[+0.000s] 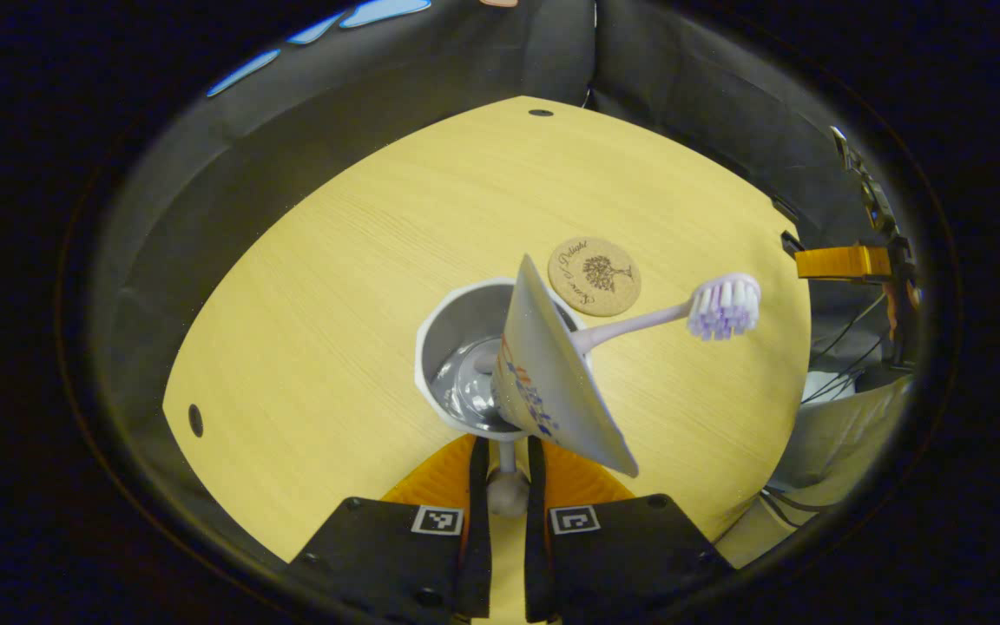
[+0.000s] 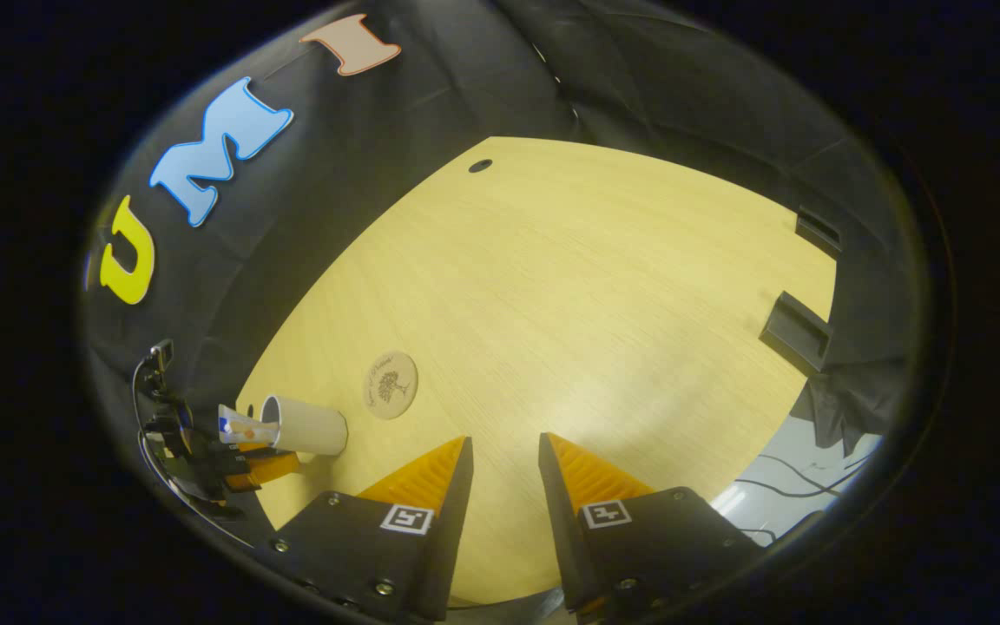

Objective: Put the toothbrush and toothpaste on the desktop into the cup, then pick up the cup and place it on the coaster on the desktop.

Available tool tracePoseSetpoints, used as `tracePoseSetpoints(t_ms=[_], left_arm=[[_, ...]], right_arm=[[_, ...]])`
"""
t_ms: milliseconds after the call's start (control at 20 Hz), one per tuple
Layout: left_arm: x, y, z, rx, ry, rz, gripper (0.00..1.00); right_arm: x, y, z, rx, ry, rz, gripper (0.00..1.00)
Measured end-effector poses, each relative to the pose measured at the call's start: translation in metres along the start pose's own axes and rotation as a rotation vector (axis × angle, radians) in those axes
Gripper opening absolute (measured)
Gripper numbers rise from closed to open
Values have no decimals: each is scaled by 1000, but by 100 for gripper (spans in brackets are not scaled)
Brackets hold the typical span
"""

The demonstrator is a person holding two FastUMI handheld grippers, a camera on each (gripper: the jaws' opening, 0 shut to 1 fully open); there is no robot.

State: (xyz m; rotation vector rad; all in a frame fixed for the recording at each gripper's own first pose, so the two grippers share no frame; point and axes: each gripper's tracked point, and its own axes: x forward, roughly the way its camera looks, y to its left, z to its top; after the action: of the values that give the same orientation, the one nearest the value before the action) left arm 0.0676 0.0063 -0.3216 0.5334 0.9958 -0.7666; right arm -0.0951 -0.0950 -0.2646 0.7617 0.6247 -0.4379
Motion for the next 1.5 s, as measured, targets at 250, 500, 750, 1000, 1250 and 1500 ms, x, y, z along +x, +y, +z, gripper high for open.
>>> tracePoseSetpoints(t_ms=[250, 500, 750, 1000, 1250, 1500], left_arm=[[-12, 3, 25, 40, -28, 4, 22], [-3, -14, 69, 88, -56, -26, 22], [9, -35, 94, 131, -55, -68, 22], [14, -40, 107, 167, -46, -90, 22], [22, -44, 111, 188, -28, -96, 27], [26, -42, 108, 219, 11, -52, 30]], right_arm=[[-1, -5, -1, -5, 8, 6, 48], [-2, -12, 1, 1, 6, 4, 47], [-8, -26, 2, 32, -2, -7, 48], [-11, -44, 1, 75, -7, -24, 48], [-12, -55, 3, 119, -19, -34, 48], [-8, -49, -2, 109, 2, -20, 48]])
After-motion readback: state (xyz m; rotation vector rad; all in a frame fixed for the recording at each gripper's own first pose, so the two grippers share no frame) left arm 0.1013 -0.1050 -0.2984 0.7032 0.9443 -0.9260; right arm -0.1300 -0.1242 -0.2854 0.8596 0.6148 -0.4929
